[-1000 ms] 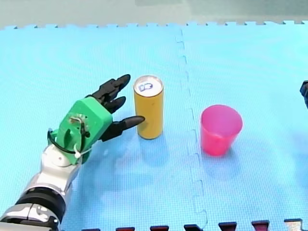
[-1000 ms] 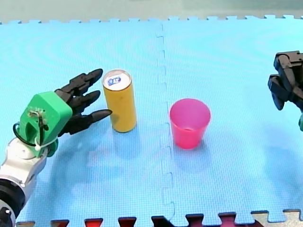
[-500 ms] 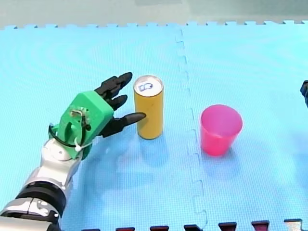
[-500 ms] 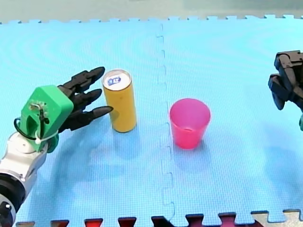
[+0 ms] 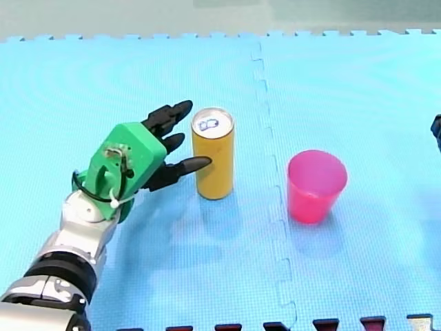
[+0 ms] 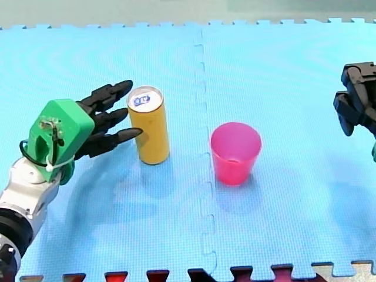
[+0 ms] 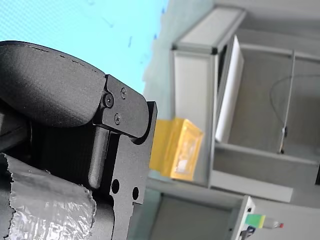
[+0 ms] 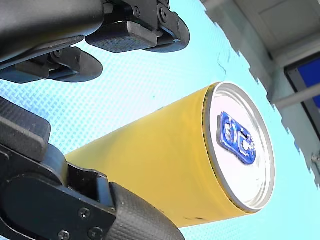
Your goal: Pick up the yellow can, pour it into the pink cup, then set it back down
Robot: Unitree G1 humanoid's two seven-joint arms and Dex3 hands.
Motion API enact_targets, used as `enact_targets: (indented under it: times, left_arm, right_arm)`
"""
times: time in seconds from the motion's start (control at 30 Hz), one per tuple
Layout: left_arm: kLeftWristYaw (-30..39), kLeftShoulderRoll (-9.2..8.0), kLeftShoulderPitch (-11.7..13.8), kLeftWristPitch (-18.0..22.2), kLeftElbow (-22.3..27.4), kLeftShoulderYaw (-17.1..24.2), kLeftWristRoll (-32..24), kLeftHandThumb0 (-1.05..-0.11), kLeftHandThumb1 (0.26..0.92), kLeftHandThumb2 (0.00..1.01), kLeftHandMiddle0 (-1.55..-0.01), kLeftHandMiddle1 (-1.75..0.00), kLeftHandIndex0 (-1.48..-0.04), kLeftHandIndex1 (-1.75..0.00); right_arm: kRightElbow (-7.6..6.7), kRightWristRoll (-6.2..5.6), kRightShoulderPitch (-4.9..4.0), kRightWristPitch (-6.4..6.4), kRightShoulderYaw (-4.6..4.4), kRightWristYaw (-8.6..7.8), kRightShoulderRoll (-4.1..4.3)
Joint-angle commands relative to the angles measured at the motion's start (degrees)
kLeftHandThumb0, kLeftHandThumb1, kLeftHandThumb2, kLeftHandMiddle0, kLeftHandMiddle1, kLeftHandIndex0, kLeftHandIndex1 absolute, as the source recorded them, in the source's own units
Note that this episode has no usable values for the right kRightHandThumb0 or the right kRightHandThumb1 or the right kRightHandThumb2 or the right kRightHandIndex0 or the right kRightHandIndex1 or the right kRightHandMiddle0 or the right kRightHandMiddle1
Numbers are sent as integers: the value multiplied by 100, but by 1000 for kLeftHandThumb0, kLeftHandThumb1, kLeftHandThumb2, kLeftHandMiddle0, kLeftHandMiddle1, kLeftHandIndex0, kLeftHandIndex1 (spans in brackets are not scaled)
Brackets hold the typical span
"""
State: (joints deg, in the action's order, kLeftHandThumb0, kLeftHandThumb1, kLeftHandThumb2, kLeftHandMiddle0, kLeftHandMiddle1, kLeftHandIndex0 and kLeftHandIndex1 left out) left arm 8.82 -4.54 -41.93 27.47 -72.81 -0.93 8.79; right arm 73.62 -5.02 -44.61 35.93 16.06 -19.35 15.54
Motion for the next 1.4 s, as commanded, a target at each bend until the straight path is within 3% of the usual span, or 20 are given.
enact_targets:
  times: [0.0,0.2,0.5,1.37]
  left_arm:
    - [-27,34,-28,-18,-8,-27,25,-920,789,0,-403,0,-307,0]
    - [-62,123,-43,-37,-15,-62,42,-916,791,1,-400,0,-302,0]
    - [-16,187,-72,-74,7,-136,84,-914,793,1,-389,0,-295,0]
    - [-62,243,-113,-28,-28,-192,148,-964,822,3,-369,-2,-284,-1]
  right_arm:
    - [-13,-25,-20,-15,18,-12,32]
    - [-11,-85,-16,-22,58,-91,40]
    - [-13,-76,-10,3,53,-69,29]
    - [-31,-85,22,40,59,-80,40]
